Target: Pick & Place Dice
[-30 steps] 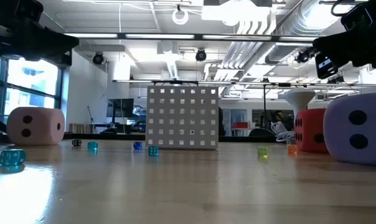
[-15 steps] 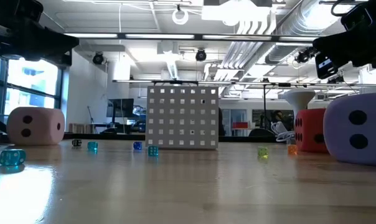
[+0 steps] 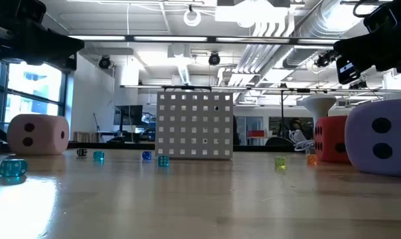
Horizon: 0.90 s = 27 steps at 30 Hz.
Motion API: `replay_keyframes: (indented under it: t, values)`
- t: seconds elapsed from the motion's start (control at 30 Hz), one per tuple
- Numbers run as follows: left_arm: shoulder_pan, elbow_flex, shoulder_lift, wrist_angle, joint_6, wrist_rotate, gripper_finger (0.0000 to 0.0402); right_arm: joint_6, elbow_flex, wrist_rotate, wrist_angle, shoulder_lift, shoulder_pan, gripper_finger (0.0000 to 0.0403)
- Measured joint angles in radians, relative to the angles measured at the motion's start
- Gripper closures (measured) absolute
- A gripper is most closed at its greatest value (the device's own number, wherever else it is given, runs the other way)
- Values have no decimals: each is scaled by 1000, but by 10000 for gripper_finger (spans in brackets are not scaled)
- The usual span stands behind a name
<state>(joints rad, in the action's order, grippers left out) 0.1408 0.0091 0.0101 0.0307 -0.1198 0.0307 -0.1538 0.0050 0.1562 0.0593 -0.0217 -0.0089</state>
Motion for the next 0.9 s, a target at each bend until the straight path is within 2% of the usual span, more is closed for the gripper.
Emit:
replay_keyframes:
  t: [0.67,0.77,0.9]
  values:
    - [0,0,0,0,0,0,399,-16,0,-1,4,0,0,401]
    - [0,0,0,0,0,0,399,-110,0,-54,42,0,0,401]
    - [0,0,0,0,0,0,399,-131,0,-121,29,0,0,401]
